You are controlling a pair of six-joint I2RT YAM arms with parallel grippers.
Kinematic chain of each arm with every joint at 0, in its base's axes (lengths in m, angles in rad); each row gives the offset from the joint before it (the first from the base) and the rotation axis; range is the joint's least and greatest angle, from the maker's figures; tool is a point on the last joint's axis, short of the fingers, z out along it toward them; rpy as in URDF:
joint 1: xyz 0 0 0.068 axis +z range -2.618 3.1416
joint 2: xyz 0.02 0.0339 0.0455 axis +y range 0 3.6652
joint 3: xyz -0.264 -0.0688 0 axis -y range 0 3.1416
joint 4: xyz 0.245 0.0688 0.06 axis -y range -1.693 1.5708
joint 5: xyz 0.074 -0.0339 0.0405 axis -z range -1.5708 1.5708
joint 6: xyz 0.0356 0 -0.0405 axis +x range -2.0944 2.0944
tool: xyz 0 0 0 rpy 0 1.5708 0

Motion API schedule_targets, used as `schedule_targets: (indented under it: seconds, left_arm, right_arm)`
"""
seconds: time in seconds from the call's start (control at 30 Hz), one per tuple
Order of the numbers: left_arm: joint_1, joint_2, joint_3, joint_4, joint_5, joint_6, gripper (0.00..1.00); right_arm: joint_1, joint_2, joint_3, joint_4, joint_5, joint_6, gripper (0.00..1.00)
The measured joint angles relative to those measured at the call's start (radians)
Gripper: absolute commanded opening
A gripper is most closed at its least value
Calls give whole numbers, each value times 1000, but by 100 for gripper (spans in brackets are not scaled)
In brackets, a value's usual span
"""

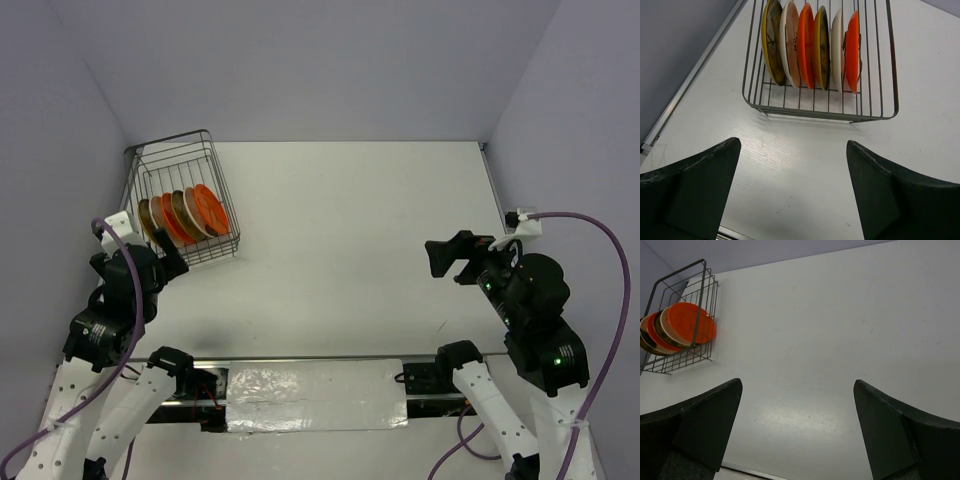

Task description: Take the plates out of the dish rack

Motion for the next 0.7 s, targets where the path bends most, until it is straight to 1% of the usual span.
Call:
schedule_targets:
  seconds: [0.27, 0.37, 0.47, 0.5, 0.63, 0.67, 0.7]
  left_arm:
    - [0, 18, 0, -1, 0, -8, 100]
    - [0, 67, 31, -29, -1, -35, 99]
    - [0, 178, 134, -61, 6, -58, 99]
    - [0, 220, 175, -66, 15, -62, 96]
    - [1, 457, 351, -53, 74, -77, 95]
    - [2, 511, 388, -47, 84, -79, 94]
    - [3, 579, 428, -40, 93, -79, 89]
  right_arm:
    - [0, 0, -8, 21, -18, 16, 100]
    - [0, 1, -39, 57, -64, 27, 100]
    - [0, 20, -64, 76, -118, 44, 100]
    - [0, 32, -69, 84, -138, 50, 100]
    - [1, 67, -84, 133, -204, 73, 100]
    - [1, 72, -89, 142, -214, 79, 100]
    - [1, 73, -95, 154, -227, 83, 100]
